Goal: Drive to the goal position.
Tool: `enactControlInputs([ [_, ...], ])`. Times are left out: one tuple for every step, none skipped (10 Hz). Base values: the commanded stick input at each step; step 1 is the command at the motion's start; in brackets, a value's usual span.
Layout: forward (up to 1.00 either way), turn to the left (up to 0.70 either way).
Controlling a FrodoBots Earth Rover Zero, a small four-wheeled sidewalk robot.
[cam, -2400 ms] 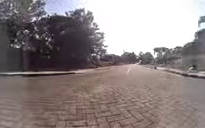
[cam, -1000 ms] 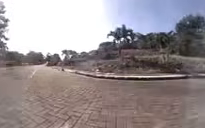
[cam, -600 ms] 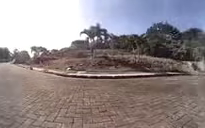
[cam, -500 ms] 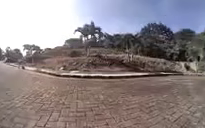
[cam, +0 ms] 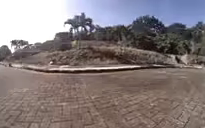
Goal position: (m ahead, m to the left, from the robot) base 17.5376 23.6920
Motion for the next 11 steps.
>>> enactControlInputs([
  [0.70, 0.27],
  [0.70, 0.27],
  [0.70, 0.27],
  [0.70, 0.27],
  [0.70, 0.27],
  [0.70, 0.27],
  [0.70, 0.27],
  [0.70, 0.27],
  [0.70, 0.27],
  [0.70, 0.27],
  [0.70, 0.27],
])
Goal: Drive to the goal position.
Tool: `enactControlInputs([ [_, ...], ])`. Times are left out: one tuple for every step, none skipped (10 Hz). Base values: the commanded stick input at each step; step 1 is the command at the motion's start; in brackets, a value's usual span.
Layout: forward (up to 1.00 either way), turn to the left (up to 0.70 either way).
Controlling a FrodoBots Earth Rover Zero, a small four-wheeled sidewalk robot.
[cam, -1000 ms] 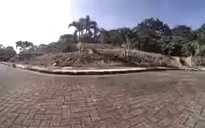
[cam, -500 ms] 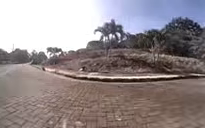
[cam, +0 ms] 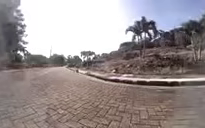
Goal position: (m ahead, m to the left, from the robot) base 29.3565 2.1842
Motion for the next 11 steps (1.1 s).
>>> enactControlInputs([
  [0.70, 0.27],
  [0.70, 0.27],
  [0.70, 0.27],
  [0.70, 0.27],
  [0.70, 0.27],
  [0.70, 0.27],
  [0.70, 0.27],
  [0.70, 0.27],
  [0.70, 0.25],
  [0.70, 0.04],
  [0.70, 0.00],
])
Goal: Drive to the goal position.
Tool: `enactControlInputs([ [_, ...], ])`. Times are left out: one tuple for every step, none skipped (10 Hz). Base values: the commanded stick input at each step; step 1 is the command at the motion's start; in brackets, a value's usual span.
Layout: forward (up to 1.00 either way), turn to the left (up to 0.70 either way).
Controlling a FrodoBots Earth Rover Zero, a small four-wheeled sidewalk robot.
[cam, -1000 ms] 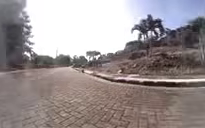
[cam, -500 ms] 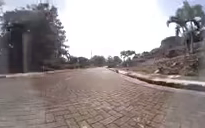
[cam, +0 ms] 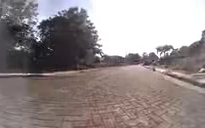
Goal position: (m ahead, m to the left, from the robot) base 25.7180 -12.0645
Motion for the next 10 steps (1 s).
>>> enactControlInputs([
  [0.70, 0.00],
  [0.70, 0.00],
  [0.70, -0.21],
  [0.70, -0.27],
  [0.70, -0.27],
  [0.70, -0.27],
  [0.70, -0.27],
  [0.70, -0.27],
  [0.70, -0.27],
  [0.70, -0.27],
])
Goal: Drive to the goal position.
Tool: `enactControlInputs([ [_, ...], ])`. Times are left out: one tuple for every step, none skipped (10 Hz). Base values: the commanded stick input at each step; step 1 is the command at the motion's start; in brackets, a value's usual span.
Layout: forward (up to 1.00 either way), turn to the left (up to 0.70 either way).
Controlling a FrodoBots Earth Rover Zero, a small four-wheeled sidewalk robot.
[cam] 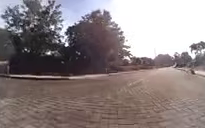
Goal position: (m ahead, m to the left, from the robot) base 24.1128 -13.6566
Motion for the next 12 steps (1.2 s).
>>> enactControlInputs([
  [0.70, -0.27],
  [0.70, -0.27],
  [0.70, -0.27],
  [0.70, -0.27],
  [0.70, -0.27],
  [0.70, -0.20],
  [0.70, -0.14],
  [0.70, -0.07],
  [0.70, -0.01],
  [0.70, 0.00],
  [0.70, 0.00],
  [0.70, 0.00],
])
